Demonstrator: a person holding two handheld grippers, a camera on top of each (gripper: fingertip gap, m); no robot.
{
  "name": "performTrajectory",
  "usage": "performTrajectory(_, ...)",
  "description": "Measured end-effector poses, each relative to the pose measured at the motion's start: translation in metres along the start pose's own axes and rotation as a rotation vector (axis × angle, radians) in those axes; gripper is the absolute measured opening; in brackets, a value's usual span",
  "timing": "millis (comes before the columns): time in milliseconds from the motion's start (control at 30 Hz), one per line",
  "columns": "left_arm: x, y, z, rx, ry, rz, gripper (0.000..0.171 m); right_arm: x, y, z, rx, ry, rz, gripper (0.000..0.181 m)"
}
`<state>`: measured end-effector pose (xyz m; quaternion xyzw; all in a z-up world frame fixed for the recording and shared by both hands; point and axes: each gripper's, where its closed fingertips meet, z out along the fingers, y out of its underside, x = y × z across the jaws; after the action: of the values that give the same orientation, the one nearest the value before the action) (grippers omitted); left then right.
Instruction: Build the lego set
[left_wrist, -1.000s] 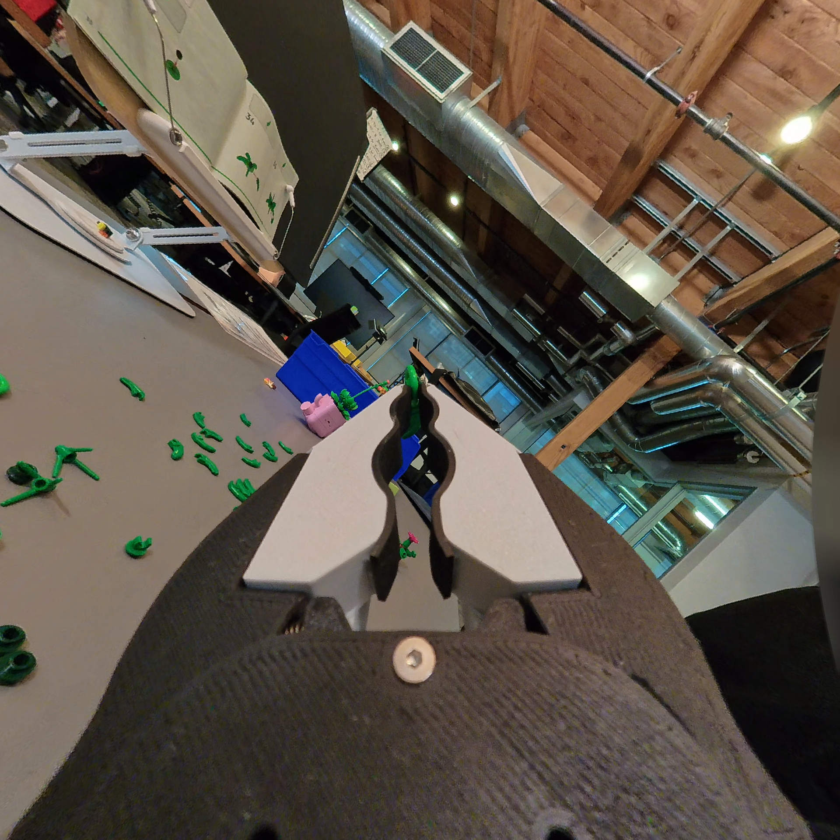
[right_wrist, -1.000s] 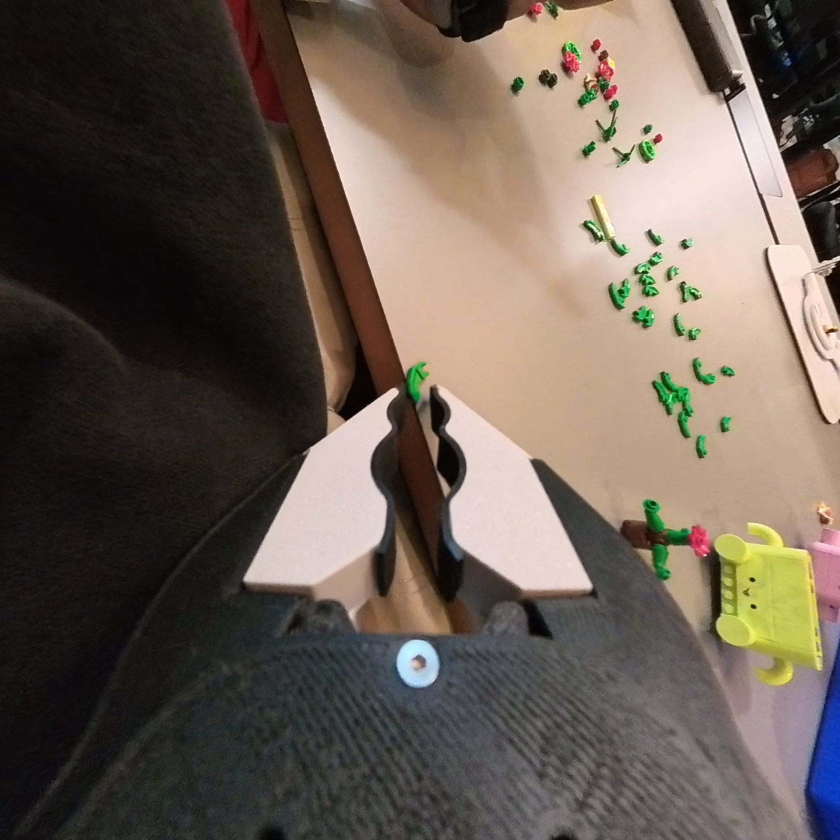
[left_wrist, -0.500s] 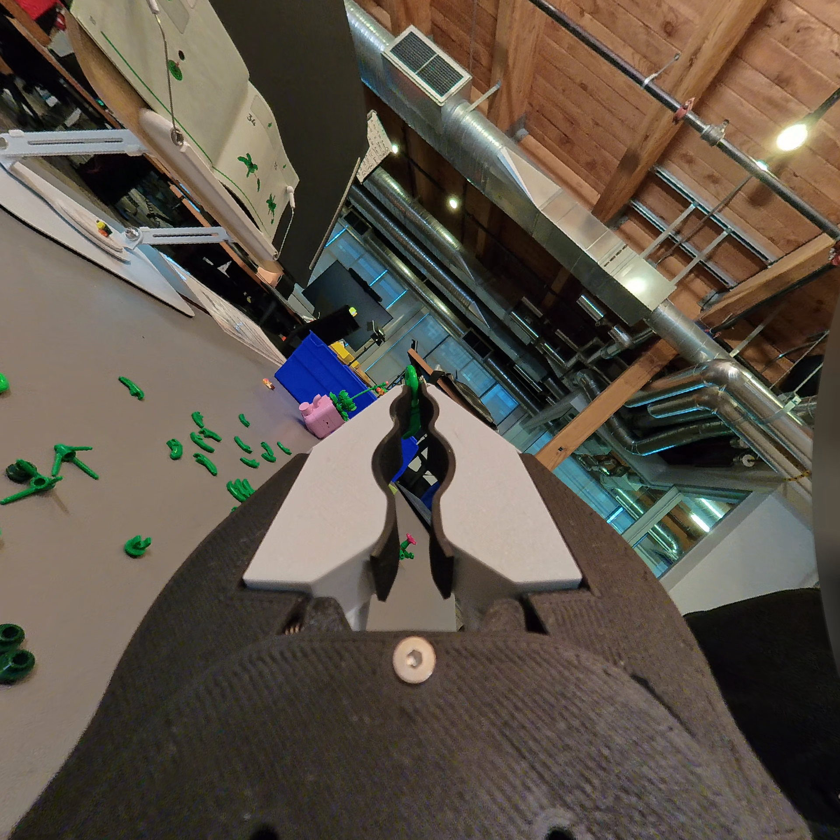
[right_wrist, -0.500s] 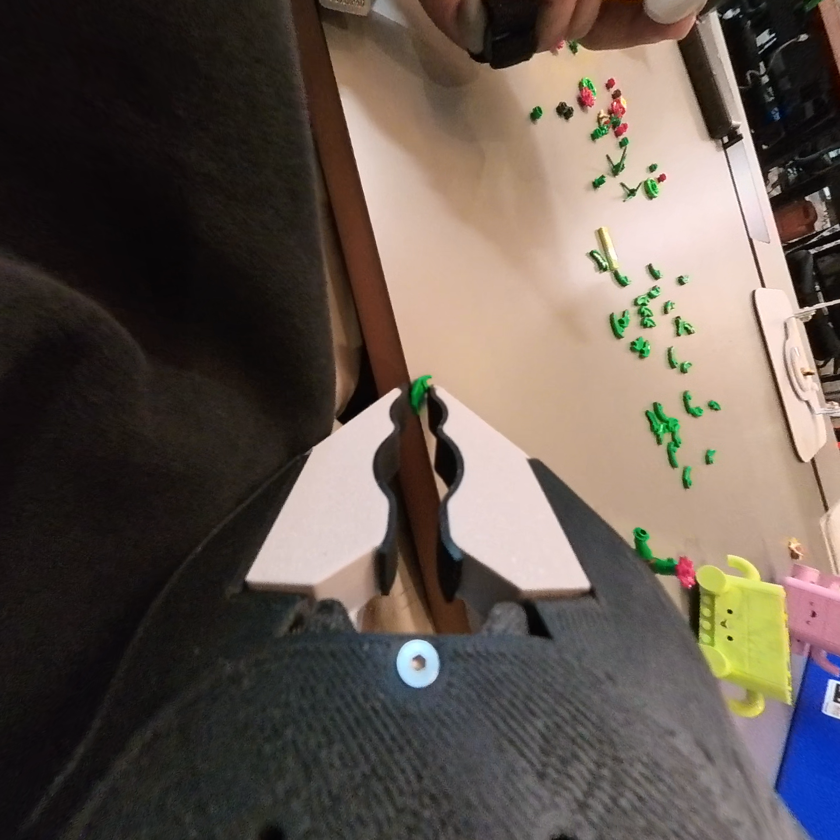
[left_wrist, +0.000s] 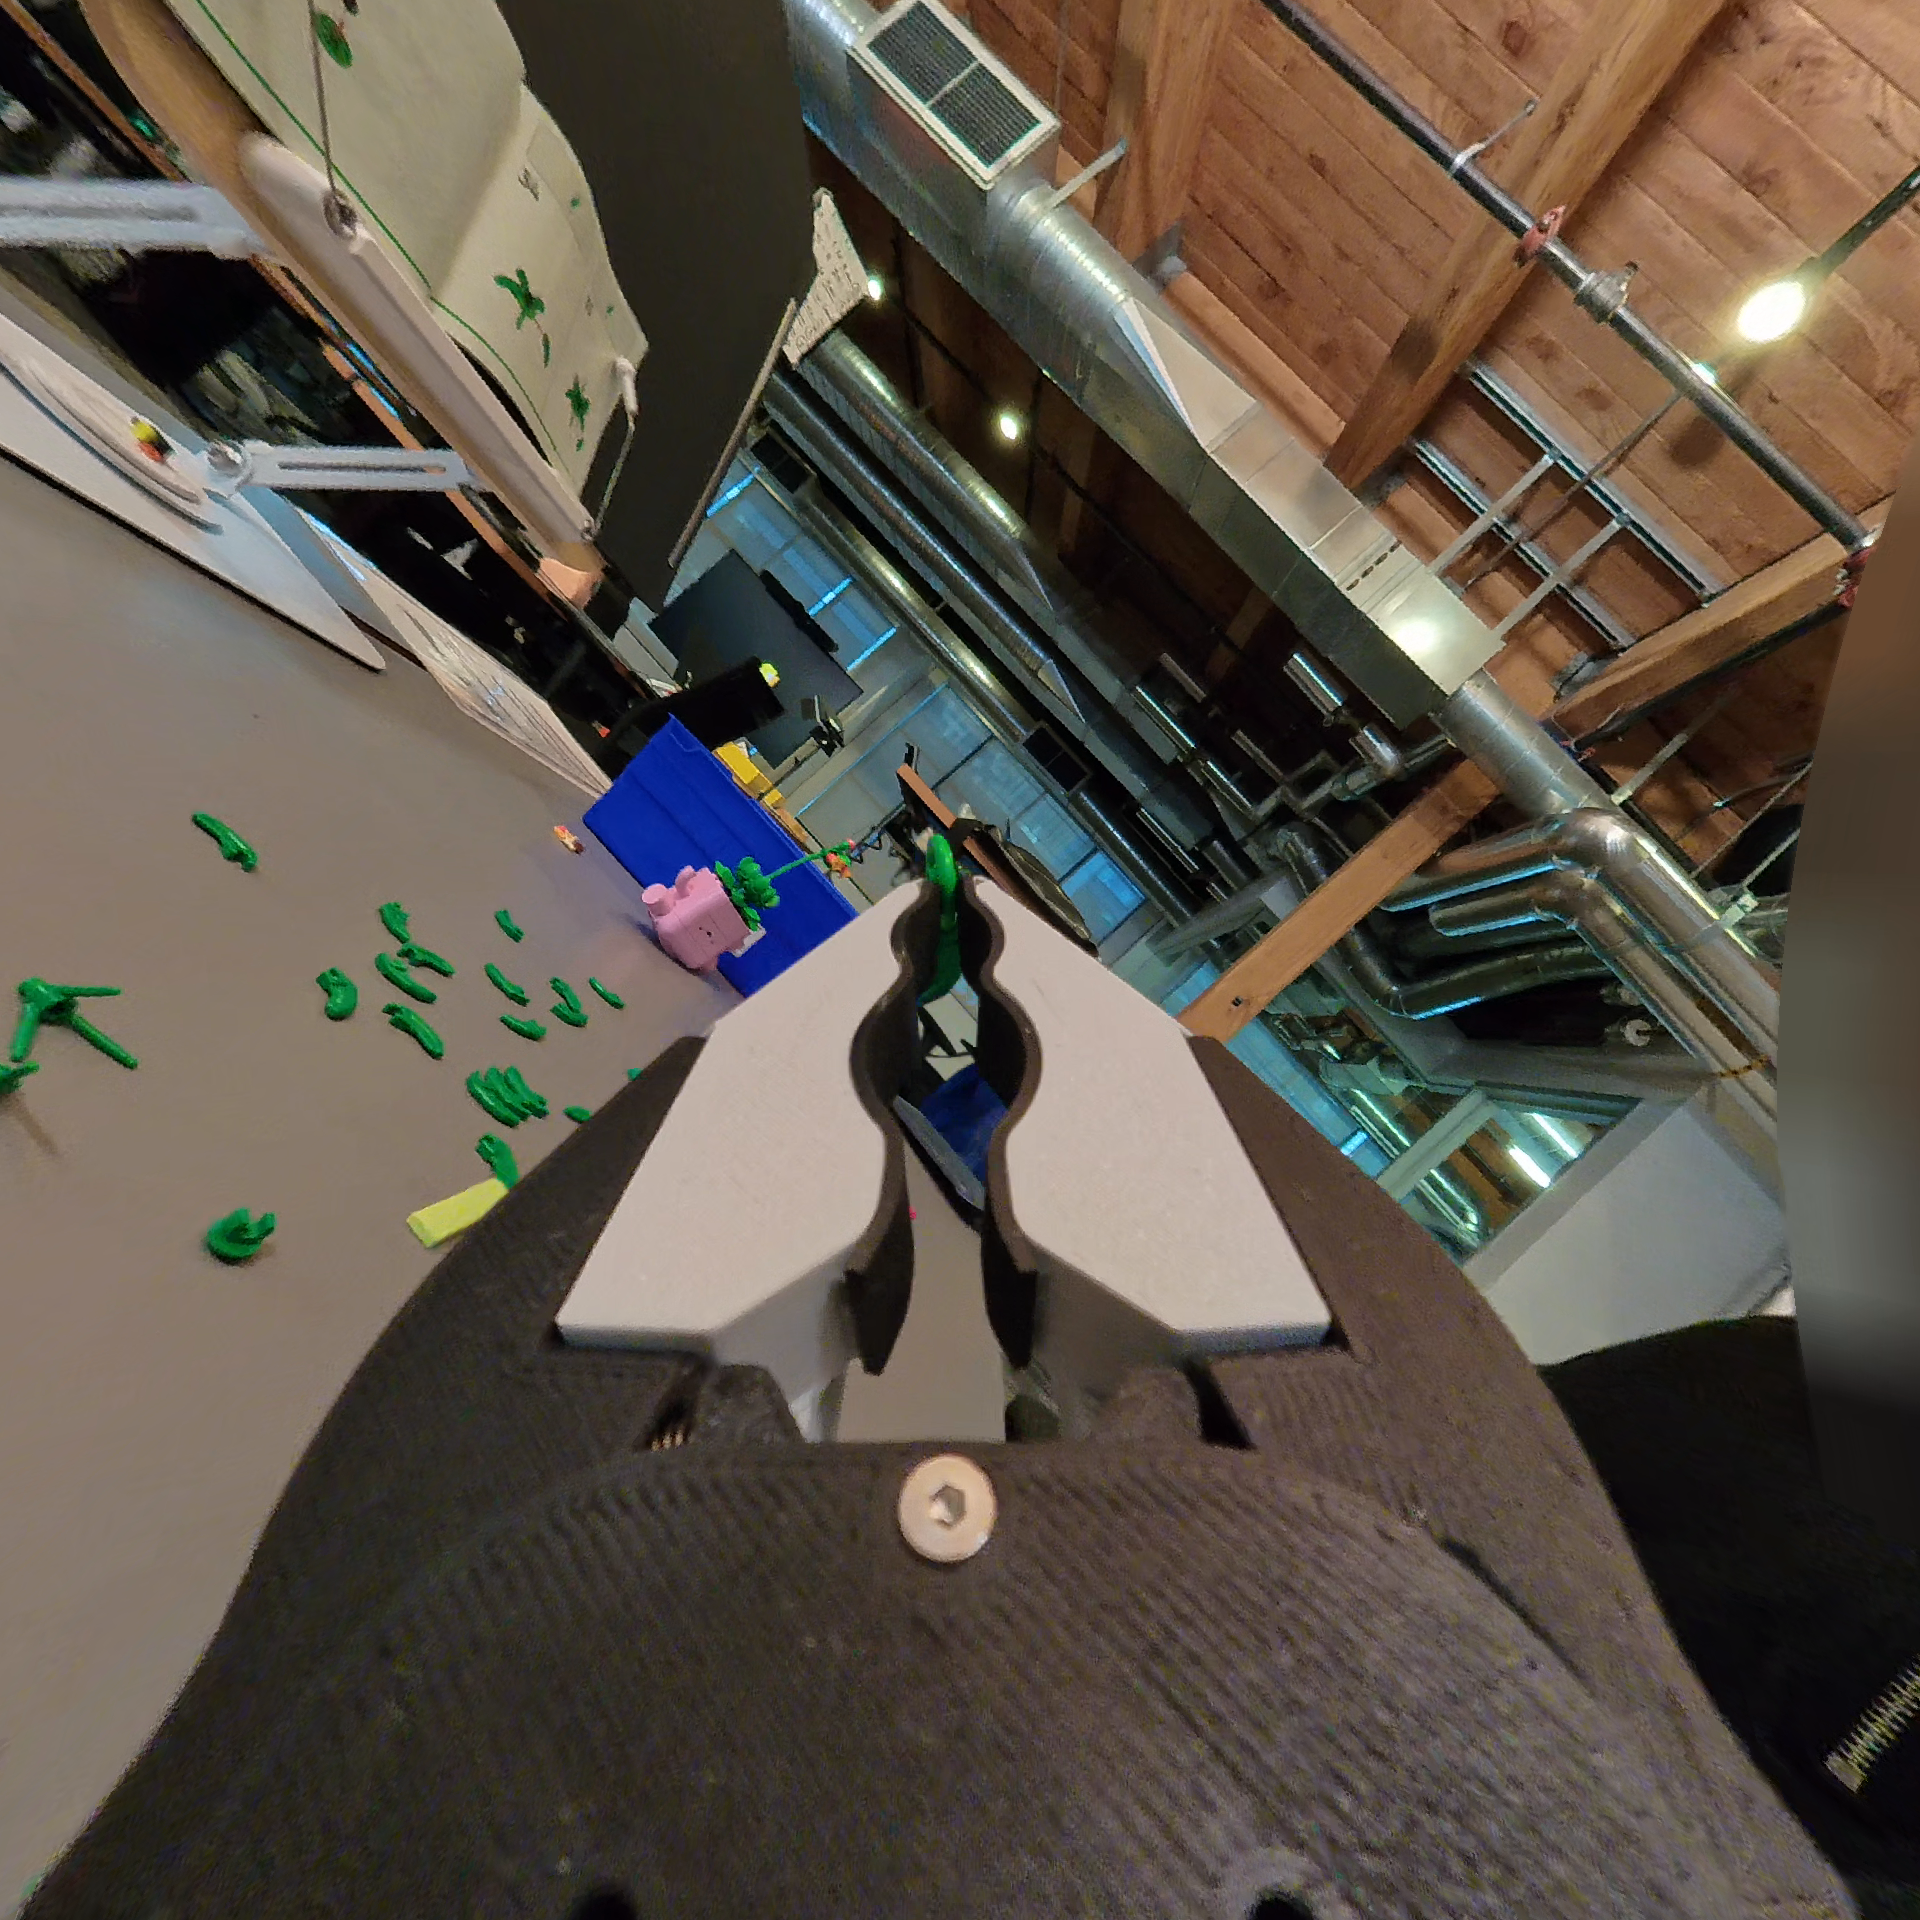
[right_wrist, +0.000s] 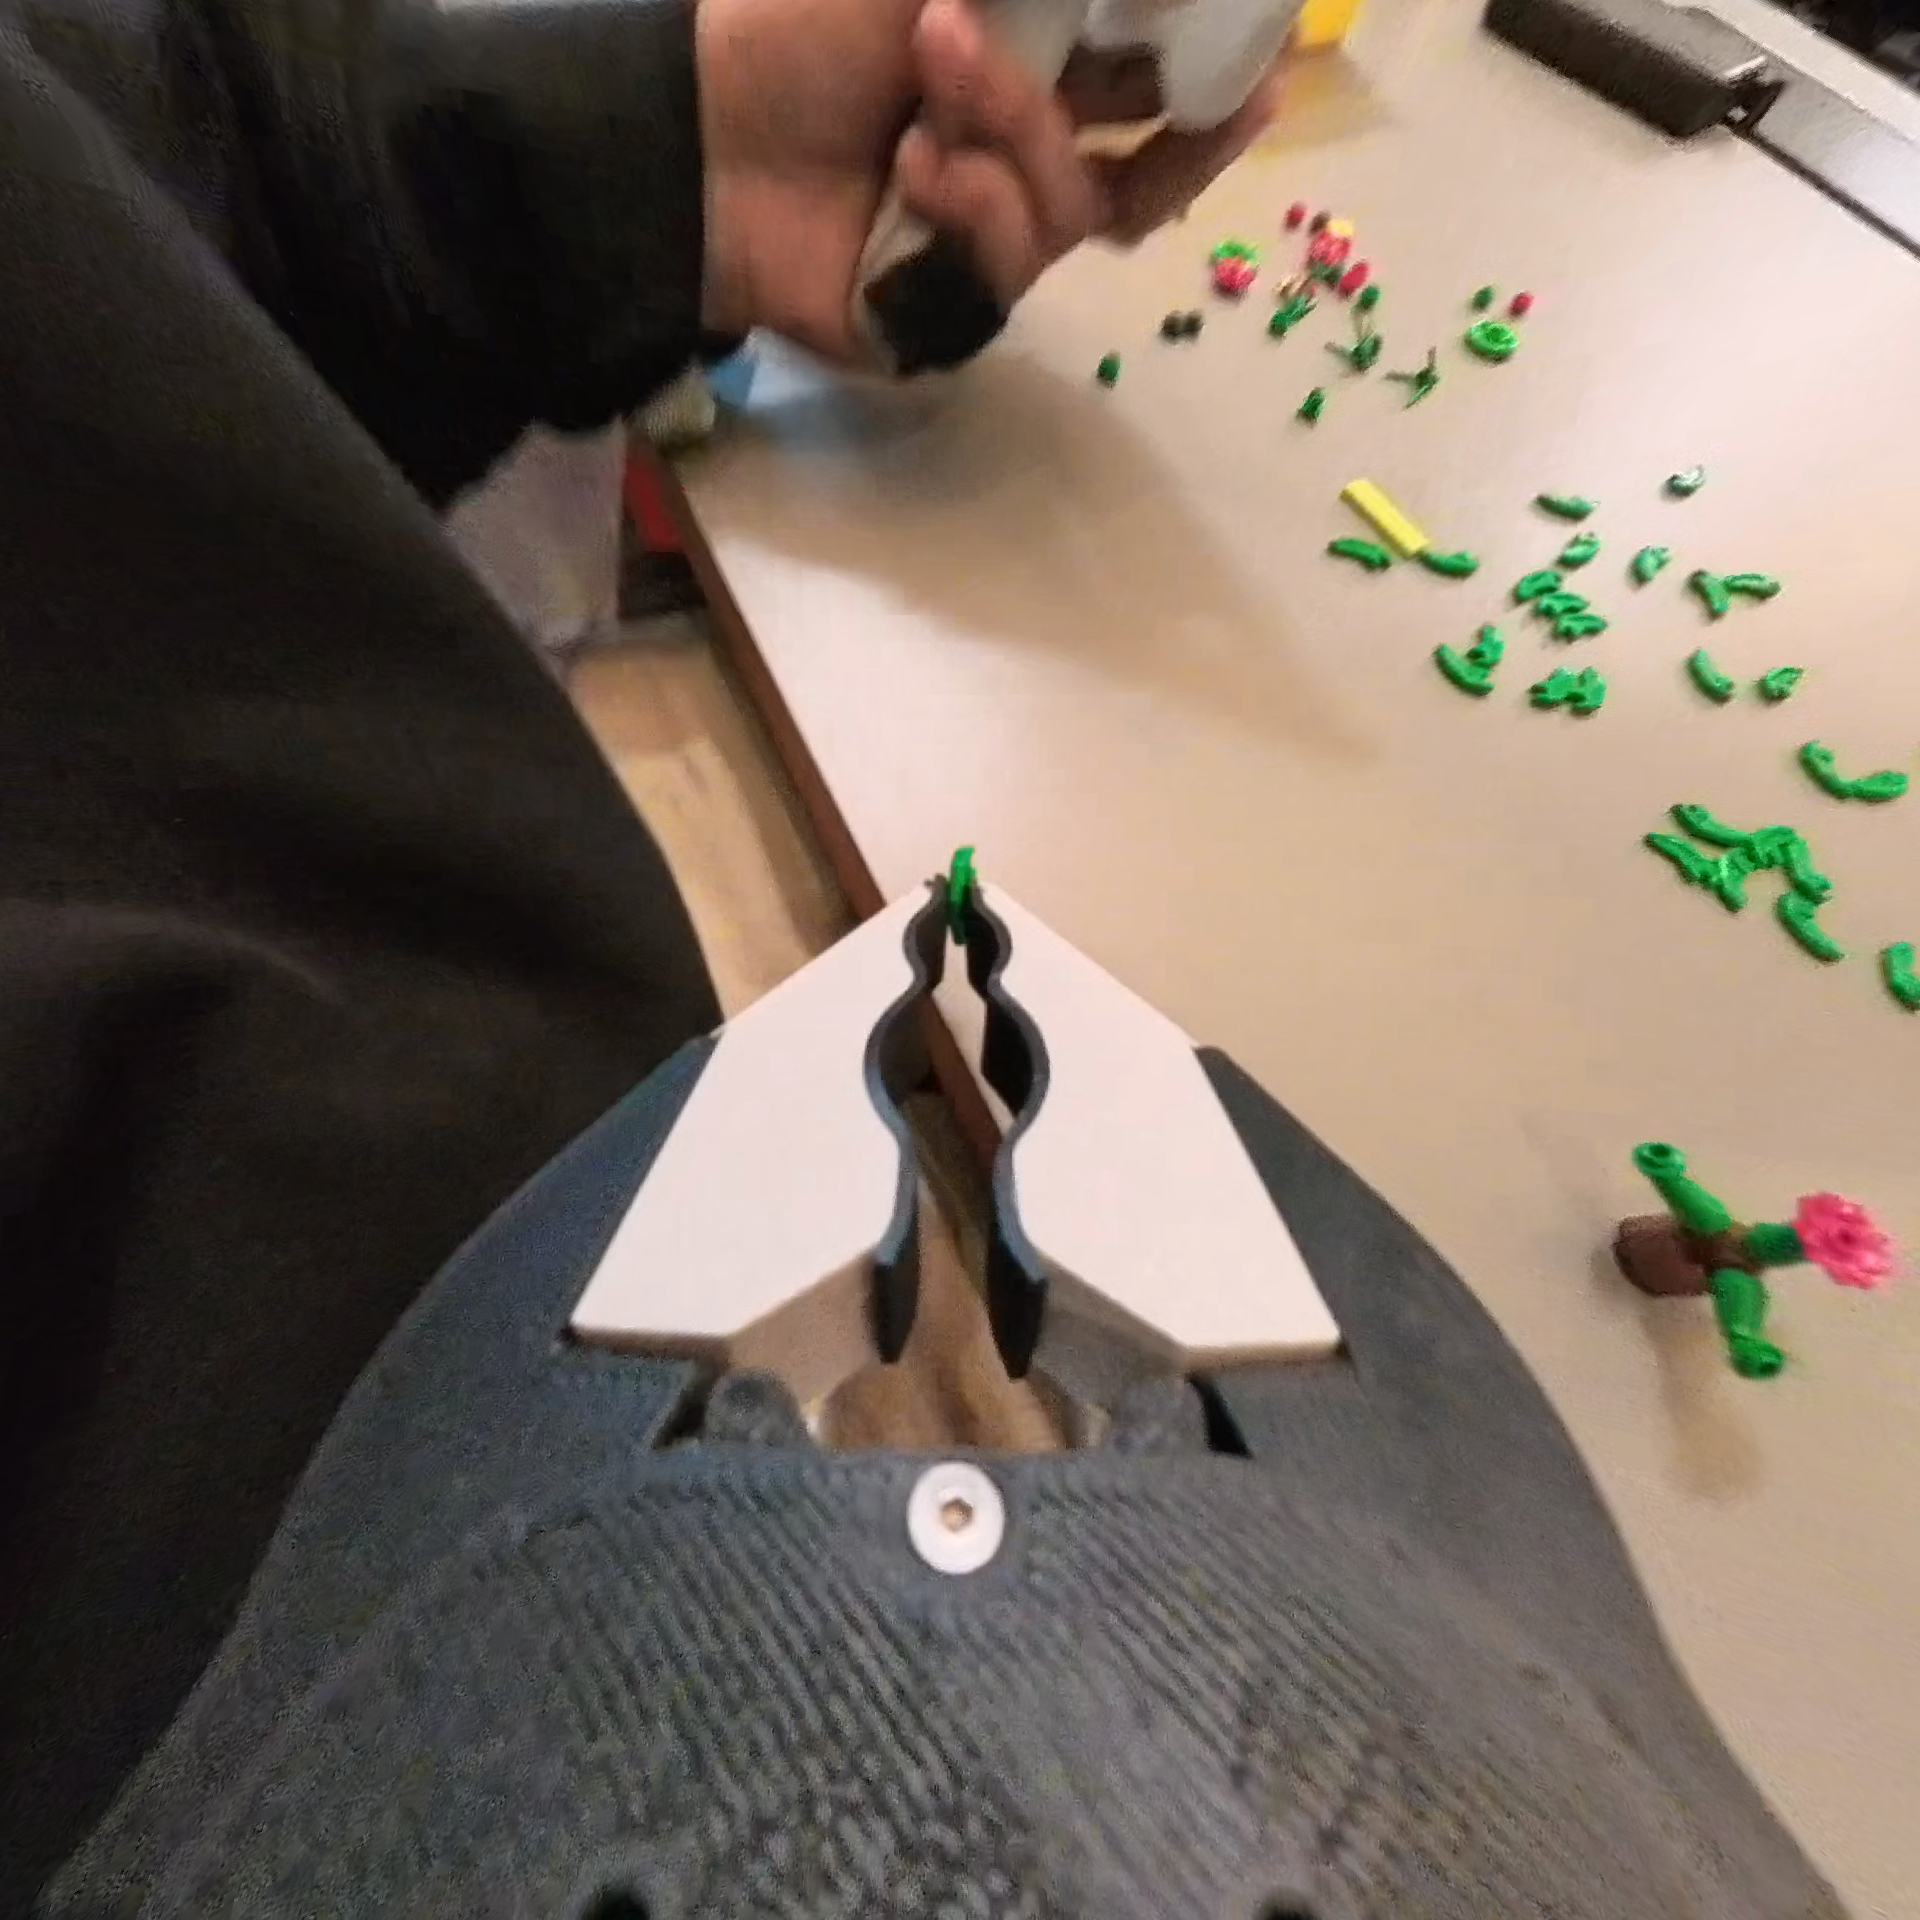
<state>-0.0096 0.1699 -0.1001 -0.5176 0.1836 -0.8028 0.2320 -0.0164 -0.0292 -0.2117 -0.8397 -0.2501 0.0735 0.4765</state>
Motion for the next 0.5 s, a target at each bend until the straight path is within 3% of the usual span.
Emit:
performTrajectory(167,0.018,0.032,0.015,-0.141,0.13,-0.161,0.0,0.032,-0.049,-0.02,0.205,-0.041,0.172,0.002)
performTrajectory(300,0.035,0.066,0.027,-0.296,0.235,-0.356,0.0,0.056,-0.095,-0.034,0.355,-0.109,0.201,0.001)
performTrajectory(500,0.054,0.088,0.035,-0.364,0.313,-0.468,0.0,0.077,-0.106,-0.026,0.309,-0.07,0.057,0.001)
